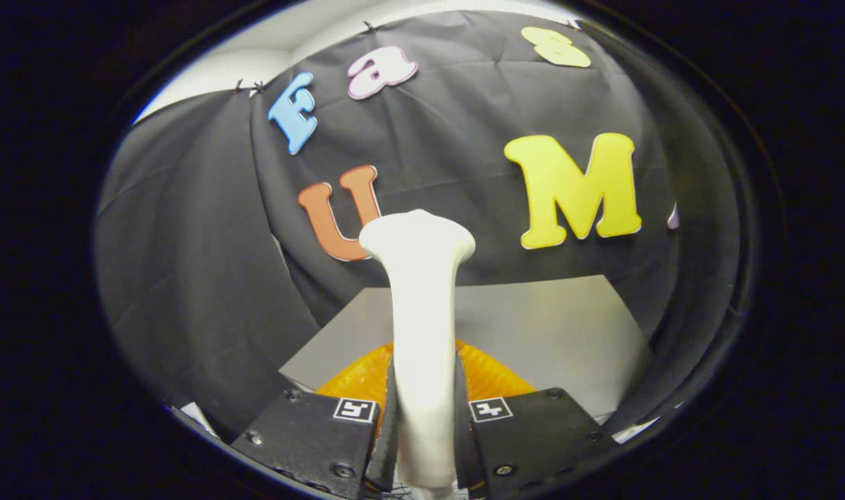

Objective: Iron the clothes twice with a garment steamer, once on the left side and once on the right side.

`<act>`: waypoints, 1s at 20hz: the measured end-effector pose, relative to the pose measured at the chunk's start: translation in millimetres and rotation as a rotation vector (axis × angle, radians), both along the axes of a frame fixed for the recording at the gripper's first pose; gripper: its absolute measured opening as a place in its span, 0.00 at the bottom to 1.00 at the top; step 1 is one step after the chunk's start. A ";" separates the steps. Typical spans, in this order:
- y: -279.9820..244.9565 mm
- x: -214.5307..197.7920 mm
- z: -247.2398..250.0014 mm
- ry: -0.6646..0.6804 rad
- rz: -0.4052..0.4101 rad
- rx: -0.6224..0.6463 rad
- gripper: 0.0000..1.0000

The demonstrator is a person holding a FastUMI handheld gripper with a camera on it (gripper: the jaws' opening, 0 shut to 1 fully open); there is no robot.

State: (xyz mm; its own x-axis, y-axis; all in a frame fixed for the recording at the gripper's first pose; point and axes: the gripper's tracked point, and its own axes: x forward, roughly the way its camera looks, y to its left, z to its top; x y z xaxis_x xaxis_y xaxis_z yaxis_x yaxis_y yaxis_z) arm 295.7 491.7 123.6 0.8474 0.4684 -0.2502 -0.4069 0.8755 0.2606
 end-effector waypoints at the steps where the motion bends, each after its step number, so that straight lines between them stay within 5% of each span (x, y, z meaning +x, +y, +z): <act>1: -12.8 -7.2 6.9 -0.018 -0.002 0.008 0.36; 9: -128.2 -68.8 76.9 -0.199 -0.041 0.098 0.36; 20: -297.6 -105.1 152.8 -0.490 -0.351 0.081 0.35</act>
